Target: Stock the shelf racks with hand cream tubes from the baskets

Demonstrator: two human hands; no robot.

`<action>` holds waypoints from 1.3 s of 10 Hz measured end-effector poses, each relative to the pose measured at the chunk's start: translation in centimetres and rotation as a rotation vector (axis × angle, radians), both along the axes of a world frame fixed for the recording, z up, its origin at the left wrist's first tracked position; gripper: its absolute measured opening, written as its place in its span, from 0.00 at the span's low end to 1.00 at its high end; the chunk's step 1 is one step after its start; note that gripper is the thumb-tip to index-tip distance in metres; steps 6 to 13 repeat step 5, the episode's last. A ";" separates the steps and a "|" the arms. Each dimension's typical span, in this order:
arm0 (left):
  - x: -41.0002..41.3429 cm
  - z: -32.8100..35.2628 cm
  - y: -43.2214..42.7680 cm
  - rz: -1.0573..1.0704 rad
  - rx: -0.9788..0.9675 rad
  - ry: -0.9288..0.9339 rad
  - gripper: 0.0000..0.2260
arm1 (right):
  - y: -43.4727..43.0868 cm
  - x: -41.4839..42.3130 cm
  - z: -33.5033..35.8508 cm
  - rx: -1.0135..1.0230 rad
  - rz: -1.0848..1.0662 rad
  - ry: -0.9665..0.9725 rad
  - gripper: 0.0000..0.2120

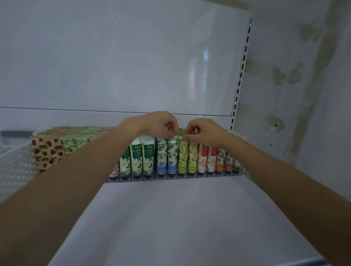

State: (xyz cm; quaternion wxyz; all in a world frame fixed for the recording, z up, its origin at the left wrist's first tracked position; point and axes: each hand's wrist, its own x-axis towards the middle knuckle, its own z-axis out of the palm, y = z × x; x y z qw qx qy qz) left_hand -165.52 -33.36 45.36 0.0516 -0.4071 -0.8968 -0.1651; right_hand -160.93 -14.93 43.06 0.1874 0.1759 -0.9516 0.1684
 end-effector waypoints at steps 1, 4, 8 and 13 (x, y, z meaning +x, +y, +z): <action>-0.1 0.3 -0.9 0.016 -0.016 -0.028 0.06 | 0.2 0.2 0.5 -0.059 0.003 0.030 0.03; -0.4 0.2 -1.8 0.022 -0.061 -0.049 0.07 | -0.6 0.1 -0.2 -0.055 0.017 0.010 0.03; 0.0 0.3 -1.7 0.034 -0.070 -0.039 0.07 | -0.8 0.4 0.1 -0.089 0.027 0.017 0.03; 0.0 0.3 -1.7 0.034 -0.070 -0.039 0.07 | -0.8 0.4 0.1 -0.089 0.027 0.017 0.03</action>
